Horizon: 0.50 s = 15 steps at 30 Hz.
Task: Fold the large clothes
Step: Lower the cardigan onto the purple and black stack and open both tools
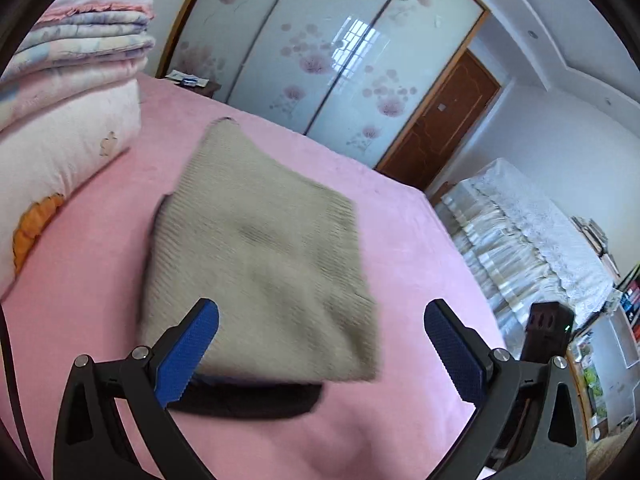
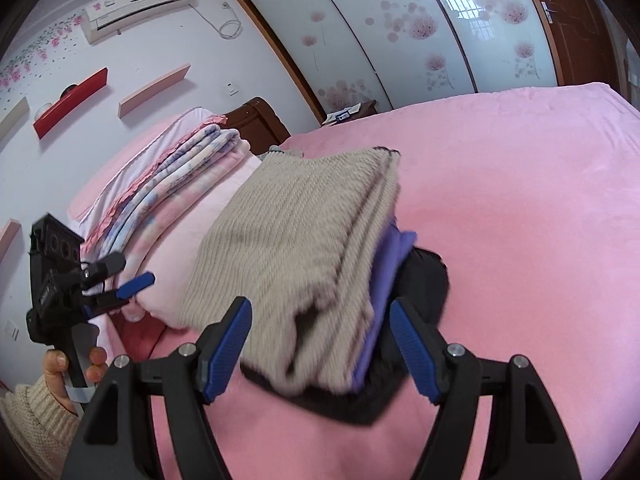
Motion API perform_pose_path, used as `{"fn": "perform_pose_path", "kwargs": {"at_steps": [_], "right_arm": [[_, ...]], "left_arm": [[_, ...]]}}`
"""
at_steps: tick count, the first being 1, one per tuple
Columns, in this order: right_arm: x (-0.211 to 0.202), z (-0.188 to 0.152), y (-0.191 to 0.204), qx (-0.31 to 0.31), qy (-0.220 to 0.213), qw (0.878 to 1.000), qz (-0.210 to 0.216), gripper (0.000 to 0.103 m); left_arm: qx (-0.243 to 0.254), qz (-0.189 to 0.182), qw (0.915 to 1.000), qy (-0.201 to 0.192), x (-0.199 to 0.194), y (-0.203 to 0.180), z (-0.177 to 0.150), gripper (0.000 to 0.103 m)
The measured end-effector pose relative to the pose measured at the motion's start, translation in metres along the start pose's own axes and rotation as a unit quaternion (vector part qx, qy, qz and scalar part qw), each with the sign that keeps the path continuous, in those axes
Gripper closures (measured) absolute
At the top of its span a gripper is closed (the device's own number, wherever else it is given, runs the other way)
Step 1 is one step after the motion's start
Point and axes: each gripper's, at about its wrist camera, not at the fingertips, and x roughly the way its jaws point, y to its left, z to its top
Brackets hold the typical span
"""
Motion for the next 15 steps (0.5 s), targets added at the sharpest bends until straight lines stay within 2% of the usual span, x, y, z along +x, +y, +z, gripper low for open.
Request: {"fn": "perform_pose_path", "kwargs": {"at_steps": [9,15], "right_arm": [[-0.116,-0.059,-0.043,0.017,0.01,1.0,0.005,0.031],[-0.19,-0.092,-0.063,0.014,0.005,1.0,-0.011,0.031]], "left_arm": [[0.015,-0.03,0.9994,-0.009,-0.015,-0.129,-0.078,0.001],[0.037,-0.026,0.999,0.007,-0.024,-0.21,-0.143,0.001]]}}
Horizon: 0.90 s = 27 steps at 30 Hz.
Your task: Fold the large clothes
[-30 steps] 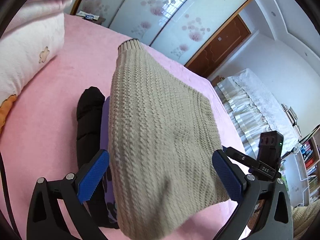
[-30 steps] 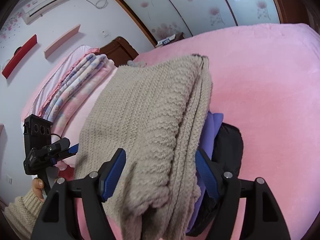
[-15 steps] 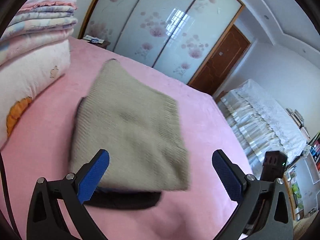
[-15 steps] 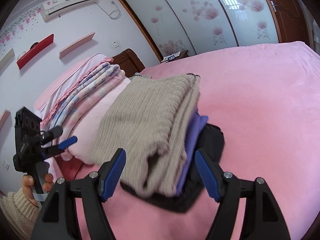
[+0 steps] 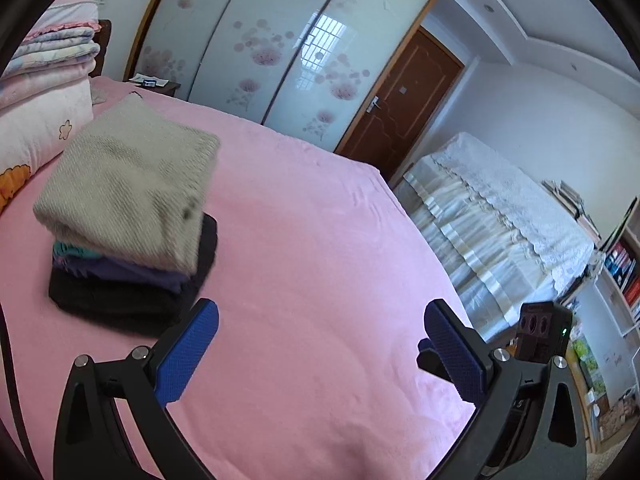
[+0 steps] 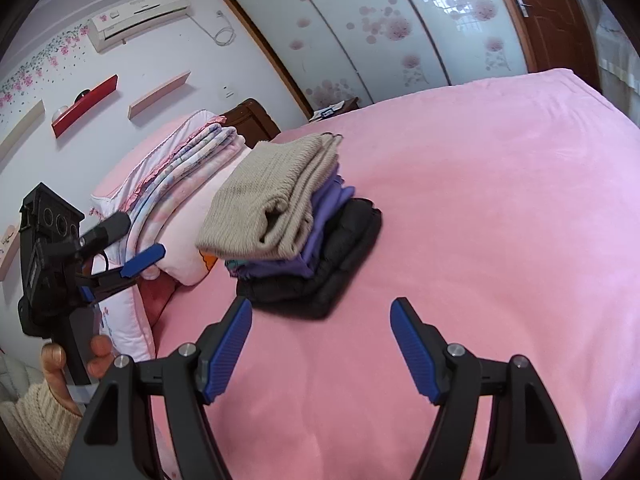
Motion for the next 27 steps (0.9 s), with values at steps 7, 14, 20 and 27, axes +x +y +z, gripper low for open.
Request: {"fn": "perform_pose_path", "kwargs": {"at_steps": [7,14,20,27], "right_arm": [[-0.093,-0.054,-0.006,0.01,-0.032,0.999,-0.027,0.031],[-0.196,-0.123,0.017,-0.003,-0.062,0.994,-0.087,0.031],[-0.249,-0.171,0.052,-0.019,-0.073,0.991,-0.115,0.031],[-0.277,-0.215,0.085,-0.051,-0.09,0.982,-0.157,0.03]], "left_arm": [[0.006,-0.001,0.9999,0.013,-0.035,-0.077,-0.089,0.001],[-0.009,0.042,0.999,-0.009,-0.095,-0.116,-0.155,0.001],[0.011,0.104,0.994,-0.03,-0.146,-0.143,-0.208,0.001],[0.034,0.176,0.9827,-0.047,-0.18,-0.167,-0.243,0.001]]}}
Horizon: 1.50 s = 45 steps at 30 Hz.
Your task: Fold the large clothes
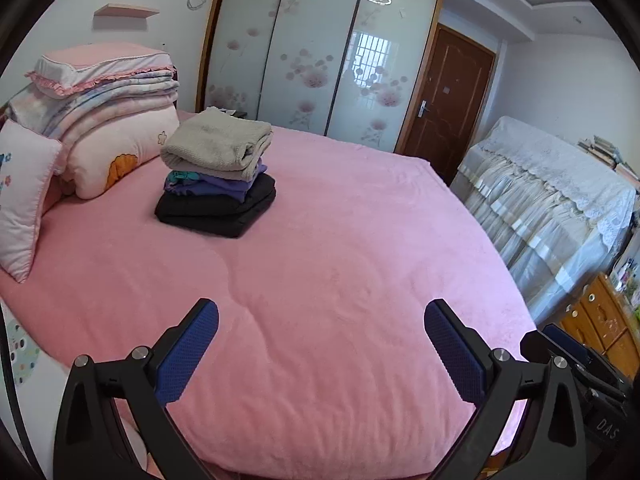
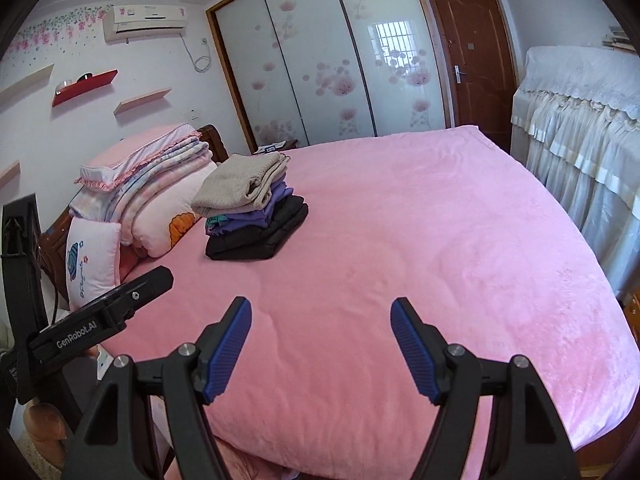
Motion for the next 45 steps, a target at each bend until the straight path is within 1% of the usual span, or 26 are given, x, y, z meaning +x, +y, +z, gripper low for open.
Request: {"fn": "perform_pose_path", "kwargs": {"at_steps": [3,8,11,13,16,22,28,35,45], "right_arm": [[-0.01,-0.01,0.004,-0.01,-0.01,1.0,-0.016,0.03],[-0.019,-0.012,0.004,-0.021,-0.018,0.999,-0.042,0.03],[-0.02,-0.011,0.0,-0.019,-0.02,0.998,-0.053,0.027],[-0.02,-0.01,-0.002,-0.017,-0.022,0.998,-0.052,0.025],[-0.018,-0.009,-0.004,-0.017,-0.022,0.998,-0.051,0.025],[-0.011,-0.007,-0.009,-0.013,-0.016,0.998,-0.056,0.025],[0.0,0.002,-0.013,-0.012,-0.015,0.998,-0.065,0.025],[0.012,0.012,-0.01,-0.025,-0.015,0.997,-0.069,0.025],[0.025,0.015,-0.015,-0.025,-0.009,0.997,-0.071,0.025]], "left_arm": [[0.016,0.014,0.9998,0.003,-0.004,-0.007,-0.003,0.001],[0.036,0.024,0.999,0.012,-0.003,-0.019,-0.004,0.001],[0.041,0.026,0.9987,0.014,0.002,-0.024,-0.001,0.001],[0.04,0.031,0.9986,0.015,0.005,-0.025,0.0,0.001],[0.039,0.028,0.9986,0.023,0.014,-0.027,0.003,0.001],[0.042,0.032,0.998,0.035,0.026,-0.03,0.002,0.001],[0.044,0.035,0.9978,0.036,0.033,-0.034,0.006,0.001],[0.047,0.027,0.9975,0.044,0.045,-0.037,0.01,0.001],[0.051,0.029,0.9968,0.055,0.062,-0.039,0.013,0.001]]}}
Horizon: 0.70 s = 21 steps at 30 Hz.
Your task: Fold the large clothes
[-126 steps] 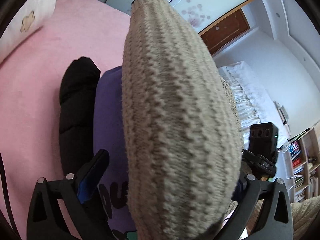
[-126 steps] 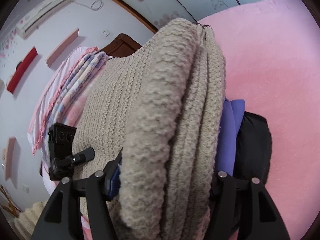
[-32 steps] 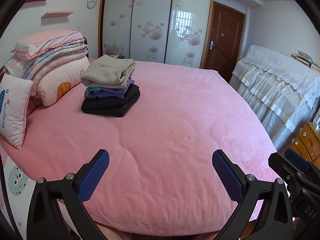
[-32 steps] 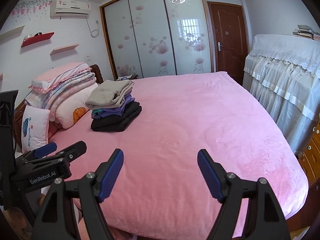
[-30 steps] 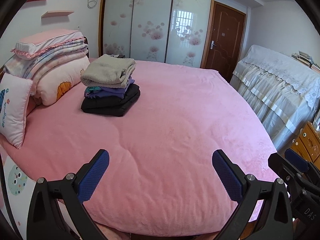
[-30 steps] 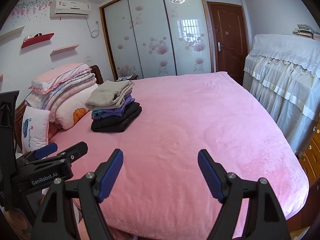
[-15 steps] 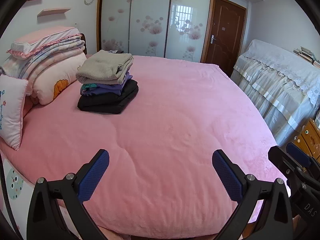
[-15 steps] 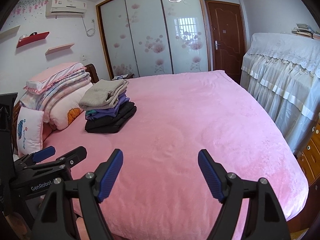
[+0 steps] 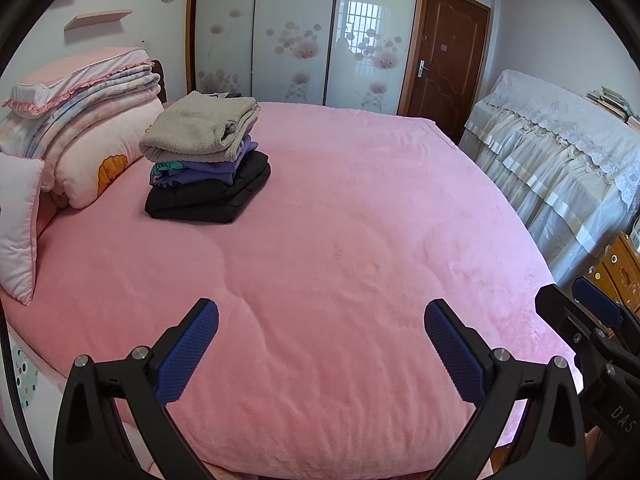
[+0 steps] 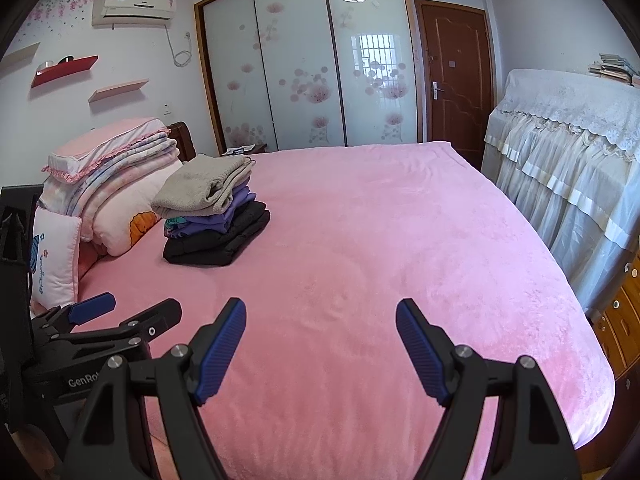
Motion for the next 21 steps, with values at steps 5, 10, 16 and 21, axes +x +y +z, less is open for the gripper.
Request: {"fn": "perform_pose_path", "kwargs": {"at_steps": [5,10,16,21], "right_arm": [[0.0027,-0.0004,-0.0017,0.001,0.002,1.0,0.001,0.025],[0.0039,-0.0007,-0.0038,0.002,0.001,1.0,0.0,0.025],[0.0056,-0.0007,-0.0044,0.002,0.001,1.0,0.0,0.025],[0.0053,-0.0011,-0.0051,0.004,-0.002,1.0,0.001,0.025]], "left_arm": [[0.002,0.006,1.0,-0.007,-0.0018,-0.0037,0.0013,0.001],[-0.004,0.001,1.0,-0.006,-0.0018,-0.0019,0.002,0.001],[-0.003,0.019,0.9997,-0.017,-0.0052,-0.0035,0.0029,0.001],[-0.002,0.027,0.9994,-0.022,-0.0093,-0.0049,0.0015,0.001]]}}
